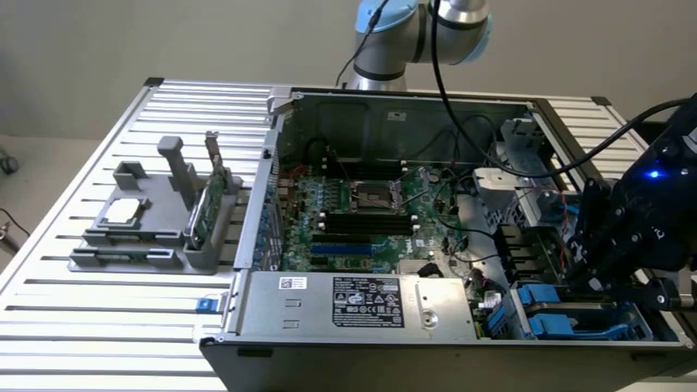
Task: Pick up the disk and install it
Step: 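Insert the first disk wire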
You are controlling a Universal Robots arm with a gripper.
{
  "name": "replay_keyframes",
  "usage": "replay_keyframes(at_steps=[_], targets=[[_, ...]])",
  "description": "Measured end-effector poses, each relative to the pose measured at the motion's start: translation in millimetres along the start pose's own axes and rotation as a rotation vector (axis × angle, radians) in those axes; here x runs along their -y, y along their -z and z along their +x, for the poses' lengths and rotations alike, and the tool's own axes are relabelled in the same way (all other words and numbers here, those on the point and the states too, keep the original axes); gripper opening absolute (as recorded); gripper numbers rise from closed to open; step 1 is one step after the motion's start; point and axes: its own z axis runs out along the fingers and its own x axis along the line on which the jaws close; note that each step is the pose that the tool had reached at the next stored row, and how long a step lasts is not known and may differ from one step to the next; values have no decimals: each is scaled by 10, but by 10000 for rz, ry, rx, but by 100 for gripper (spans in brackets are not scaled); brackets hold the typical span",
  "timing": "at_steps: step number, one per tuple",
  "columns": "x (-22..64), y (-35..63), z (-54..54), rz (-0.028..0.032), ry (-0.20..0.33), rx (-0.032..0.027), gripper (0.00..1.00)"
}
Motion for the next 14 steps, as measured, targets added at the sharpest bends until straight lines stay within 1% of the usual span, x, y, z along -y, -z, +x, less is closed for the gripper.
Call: replay_keyframes(at_steps=[4,9,10,14], targets=[[0,-8,0,-23,1,-5,17],[11,-10,10,-27,2,-6,17],[14,-17,13,-27,2,-19,17],[19,-11,17,-26,2,-5,17]])
